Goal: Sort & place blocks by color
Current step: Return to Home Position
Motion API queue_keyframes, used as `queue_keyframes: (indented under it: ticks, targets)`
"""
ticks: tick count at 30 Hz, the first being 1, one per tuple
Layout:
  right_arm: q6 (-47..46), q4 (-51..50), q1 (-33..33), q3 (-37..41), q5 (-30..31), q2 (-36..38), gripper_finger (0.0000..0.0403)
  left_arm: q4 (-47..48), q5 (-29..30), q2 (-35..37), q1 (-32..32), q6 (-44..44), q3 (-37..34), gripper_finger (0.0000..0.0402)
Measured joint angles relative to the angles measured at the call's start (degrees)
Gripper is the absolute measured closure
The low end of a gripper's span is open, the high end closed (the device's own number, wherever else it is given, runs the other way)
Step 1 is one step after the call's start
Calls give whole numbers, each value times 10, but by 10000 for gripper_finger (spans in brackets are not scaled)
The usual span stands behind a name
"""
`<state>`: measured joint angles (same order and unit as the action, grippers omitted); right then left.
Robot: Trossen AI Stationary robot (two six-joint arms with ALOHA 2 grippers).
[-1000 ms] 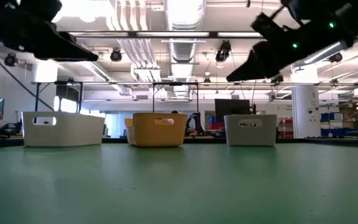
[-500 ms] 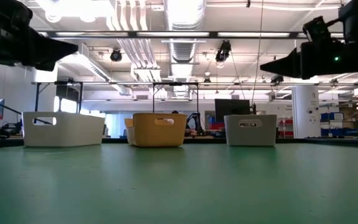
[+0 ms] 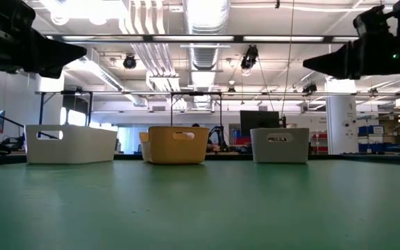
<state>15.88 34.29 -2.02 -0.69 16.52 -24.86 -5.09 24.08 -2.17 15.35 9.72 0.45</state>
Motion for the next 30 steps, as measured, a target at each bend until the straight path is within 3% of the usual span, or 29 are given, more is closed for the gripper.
queue_keyframes:
  ticks: [6, 14, 25, 30]
  targets:
    - [-9, -23, 0, 0, -102, 62, 343, 0, 0, -4, 0, -1, 0, 393]
    - [-10, -42, 6, 0, -125, 142, 366, -1, 2, -8, 0, -4, -1, 393]
    - [31, -88, 23, 1, -141, 246, 367, 0, 2, -7, 0, -3, -2, 393]
    - [52, -139, 38, -1, -156, 246, 367, -1, 2, -12, 0, -3, -2, 393]
